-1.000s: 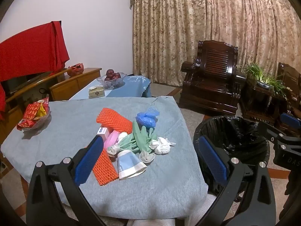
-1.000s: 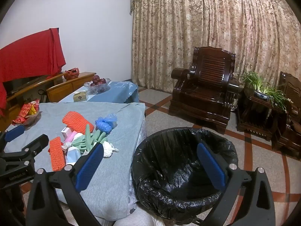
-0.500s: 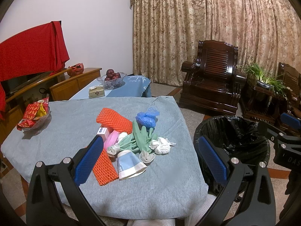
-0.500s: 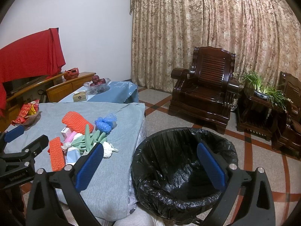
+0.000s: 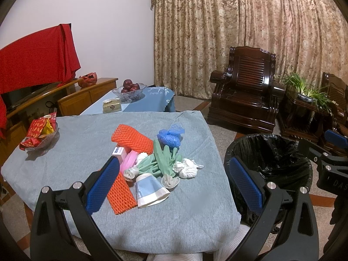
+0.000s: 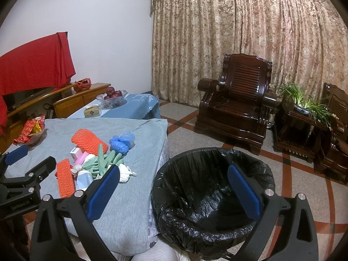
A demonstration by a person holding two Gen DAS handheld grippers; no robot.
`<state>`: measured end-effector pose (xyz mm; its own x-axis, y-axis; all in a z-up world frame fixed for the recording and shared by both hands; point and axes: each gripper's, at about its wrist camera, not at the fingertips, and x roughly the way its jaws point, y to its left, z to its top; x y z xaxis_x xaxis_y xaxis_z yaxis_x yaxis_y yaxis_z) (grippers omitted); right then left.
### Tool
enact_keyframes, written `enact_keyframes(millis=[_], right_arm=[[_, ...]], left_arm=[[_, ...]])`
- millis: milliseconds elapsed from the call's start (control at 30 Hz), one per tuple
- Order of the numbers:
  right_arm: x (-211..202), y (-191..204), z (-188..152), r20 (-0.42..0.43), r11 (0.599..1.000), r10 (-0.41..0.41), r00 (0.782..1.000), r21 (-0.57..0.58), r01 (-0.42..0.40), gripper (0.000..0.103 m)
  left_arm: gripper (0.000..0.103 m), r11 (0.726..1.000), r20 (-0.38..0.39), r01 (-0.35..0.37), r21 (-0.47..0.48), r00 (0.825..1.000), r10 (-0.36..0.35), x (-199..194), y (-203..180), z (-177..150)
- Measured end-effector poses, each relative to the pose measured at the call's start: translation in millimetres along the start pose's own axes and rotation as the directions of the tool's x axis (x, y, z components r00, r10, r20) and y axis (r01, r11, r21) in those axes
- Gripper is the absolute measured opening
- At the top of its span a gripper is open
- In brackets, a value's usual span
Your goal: Collect trash
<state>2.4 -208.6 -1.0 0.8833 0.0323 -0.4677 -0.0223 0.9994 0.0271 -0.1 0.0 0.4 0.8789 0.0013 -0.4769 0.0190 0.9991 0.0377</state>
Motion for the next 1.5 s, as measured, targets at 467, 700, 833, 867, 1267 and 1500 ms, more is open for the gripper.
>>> enact_keyframes(millis=[467,700,833,867,1267,1500], right_arm=[[0.0,-0.4,0.0,-0.003,1.0,0.001,1.0,0.0,-0.001,0.097],[0.1,-0.2,0.4,-0.002,1.0,0.001,1.0,0.002,-0.001,0.097],[0.2,0.0,0.7,-0.004,1.0,0.001,1.0,0.001,-0.001,0.097],[0.3,0.2,0.9,-0.005,1.0,0.001,1.0,0.0,-0.001,0.097],[1.6,-0.7,-1.8,-0.005,1.0,0.0,1.0,0.003,0.0,0.097],[2.0,-0.7,-2.1,-0.006,1.0,0.0,1.0,0.003,0.0,0.097]], left_arm=[[0.098,1.0,-0.001,0.001,0.0,1.0,-0.001,0.2,0.1,0.0],[0.098,1.0,-0.001,0.001,0.0,1.0,-0.001,0.2,0.2,0.1],[0.098,1.0,-0.002,0.001,0.0,1.0,-0.001,0.3,0.2,0.0],[0.098,1.0,-0.002,0.001,0.0,1.0,-0.001,0.4,0.2,0.0],[0.098,1.0,-0.003,0.001,-0.001,1.0,-0.001,0.4,0.3,0.1],[0.098,1.0,-0.004,0.001,-0.002,1.0,-0.001,0.5,0.3,0.1]])
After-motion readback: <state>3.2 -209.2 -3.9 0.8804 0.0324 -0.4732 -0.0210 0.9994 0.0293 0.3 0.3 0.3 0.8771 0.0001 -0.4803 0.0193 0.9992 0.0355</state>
